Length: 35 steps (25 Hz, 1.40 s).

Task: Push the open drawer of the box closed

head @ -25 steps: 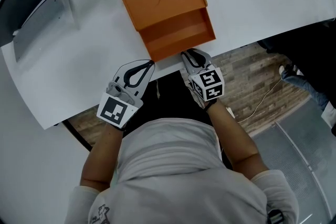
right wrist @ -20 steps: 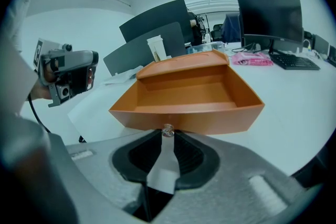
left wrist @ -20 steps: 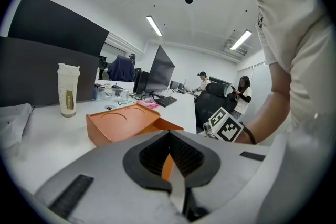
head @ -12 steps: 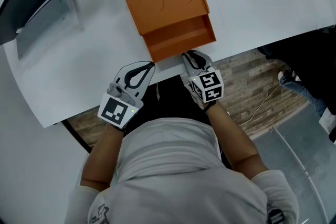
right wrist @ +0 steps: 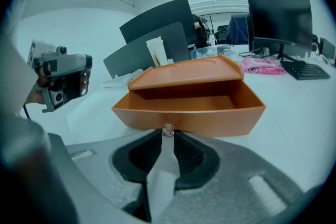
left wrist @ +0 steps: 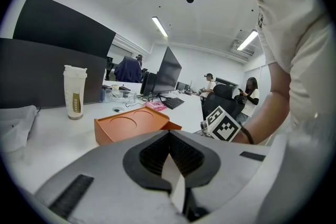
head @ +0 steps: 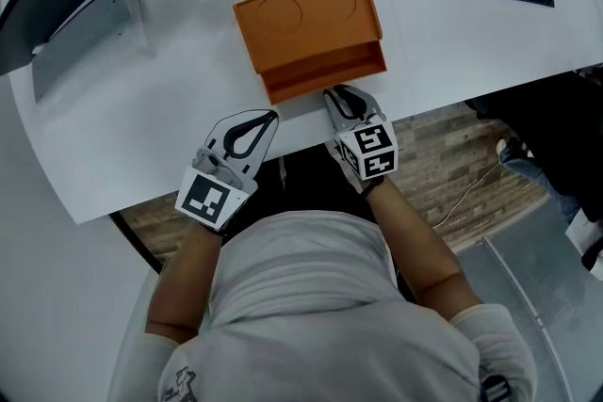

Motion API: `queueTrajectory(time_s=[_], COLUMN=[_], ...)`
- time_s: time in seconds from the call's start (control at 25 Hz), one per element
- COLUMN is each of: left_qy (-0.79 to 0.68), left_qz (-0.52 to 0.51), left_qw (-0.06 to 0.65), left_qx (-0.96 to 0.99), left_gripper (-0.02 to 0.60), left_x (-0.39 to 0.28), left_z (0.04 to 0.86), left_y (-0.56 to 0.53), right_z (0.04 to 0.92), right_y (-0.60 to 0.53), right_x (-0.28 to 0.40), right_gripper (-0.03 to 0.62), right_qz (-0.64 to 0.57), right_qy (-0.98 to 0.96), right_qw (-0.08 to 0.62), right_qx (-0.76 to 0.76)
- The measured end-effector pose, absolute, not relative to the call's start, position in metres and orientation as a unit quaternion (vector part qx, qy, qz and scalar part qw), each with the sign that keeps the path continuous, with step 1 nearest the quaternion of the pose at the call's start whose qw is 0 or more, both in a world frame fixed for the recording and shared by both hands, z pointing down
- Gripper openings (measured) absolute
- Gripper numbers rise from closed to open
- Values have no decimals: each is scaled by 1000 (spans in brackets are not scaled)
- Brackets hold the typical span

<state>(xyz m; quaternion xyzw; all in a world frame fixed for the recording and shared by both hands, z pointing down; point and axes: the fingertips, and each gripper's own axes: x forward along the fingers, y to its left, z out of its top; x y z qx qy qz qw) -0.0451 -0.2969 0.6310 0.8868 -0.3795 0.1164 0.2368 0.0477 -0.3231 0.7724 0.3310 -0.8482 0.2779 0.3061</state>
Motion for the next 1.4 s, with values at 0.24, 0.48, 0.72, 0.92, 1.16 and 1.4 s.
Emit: queueTrajectory(time_s=[0.24, 0.48, 0.72, 0.92, 1.16, 1.4], left_qy=[-387, -395, -401, -406, -408, -407], left_qz=[119, 120, 122, 120, 122, 123], left_qw=[243, 249, 252, 255, 256, 252], left_qx=[882, 876, 872, 869, 868, 869], left_gripper=[0, 0, 0, 0, 0, 0], left_x=[-46, -50, -54, -56, -59, -57], left_z=[635, 641, 646, 648, 650, 649], left_y=[-306, -313, -318, -320, -320, -317], right_z=[772, 773, 773, 774, 774, 774], right_y=[-342, -356, -371, -380, -381, -381], right_x=[39, 31, 23, 18, 17, 18], right_gripper=[74, 74, 74, 74, 74, 77], right_qz=[276, 273, 269, 268, 267, 268], right_qy=[-852, -855, -858, -860, -861, -861], right_qw=[303, 302, 303, 301, 302, 301], right_qx=[326, 321, 316, 314, 310, 312])
